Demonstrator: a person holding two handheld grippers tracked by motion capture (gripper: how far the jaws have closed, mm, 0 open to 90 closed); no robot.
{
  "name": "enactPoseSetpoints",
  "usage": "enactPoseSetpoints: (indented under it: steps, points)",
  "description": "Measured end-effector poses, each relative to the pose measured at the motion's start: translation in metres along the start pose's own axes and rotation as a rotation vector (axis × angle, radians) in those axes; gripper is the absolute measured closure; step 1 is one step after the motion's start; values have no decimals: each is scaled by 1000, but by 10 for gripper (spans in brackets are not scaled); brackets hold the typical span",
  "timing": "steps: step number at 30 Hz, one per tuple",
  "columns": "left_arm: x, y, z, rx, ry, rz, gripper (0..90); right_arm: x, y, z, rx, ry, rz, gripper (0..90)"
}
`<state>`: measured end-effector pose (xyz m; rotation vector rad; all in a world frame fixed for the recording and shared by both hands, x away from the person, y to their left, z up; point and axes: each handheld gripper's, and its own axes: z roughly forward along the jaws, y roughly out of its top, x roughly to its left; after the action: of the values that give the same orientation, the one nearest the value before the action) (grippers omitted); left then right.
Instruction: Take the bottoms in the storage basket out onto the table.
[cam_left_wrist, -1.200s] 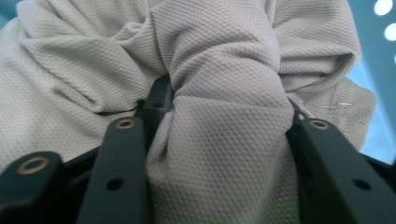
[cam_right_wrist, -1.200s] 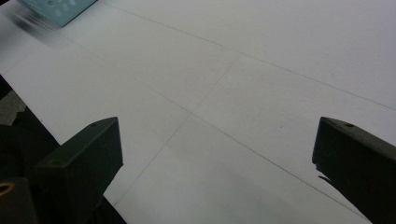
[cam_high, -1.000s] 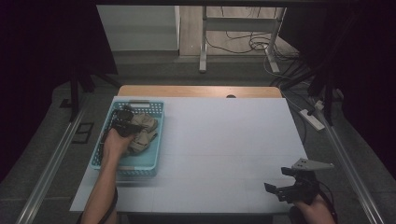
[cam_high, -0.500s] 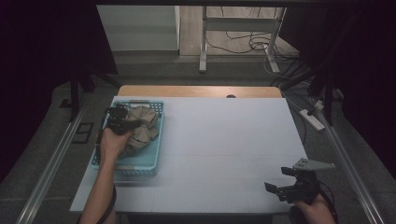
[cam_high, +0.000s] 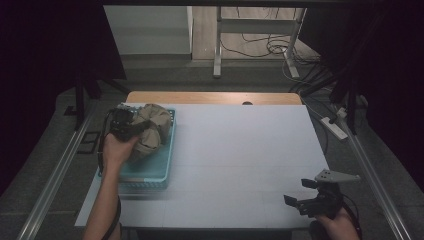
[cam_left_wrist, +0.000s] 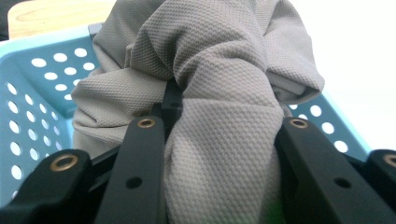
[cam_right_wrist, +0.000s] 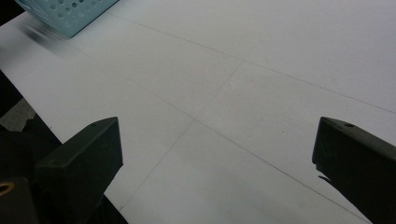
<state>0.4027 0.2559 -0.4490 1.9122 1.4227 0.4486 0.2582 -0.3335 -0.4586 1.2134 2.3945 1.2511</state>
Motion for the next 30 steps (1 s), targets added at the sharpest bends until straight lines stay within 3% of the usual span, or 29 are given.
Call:
enactPoseSetpoints:
  steps: [6, 20, 30]
  points:
    - [-2, 4, -8, -25, -28, -16, 663, 0, 0, 0, -5, -1, 1, 18]
    - [-10, 15, -34, -119, -85, -7, 662, 0, 0, -1, -9, -1, 1, 18]
    - [-20, 22, -45, -154, -95, 15, 662, 0, 0, -1, -12, -1, 6, 18]
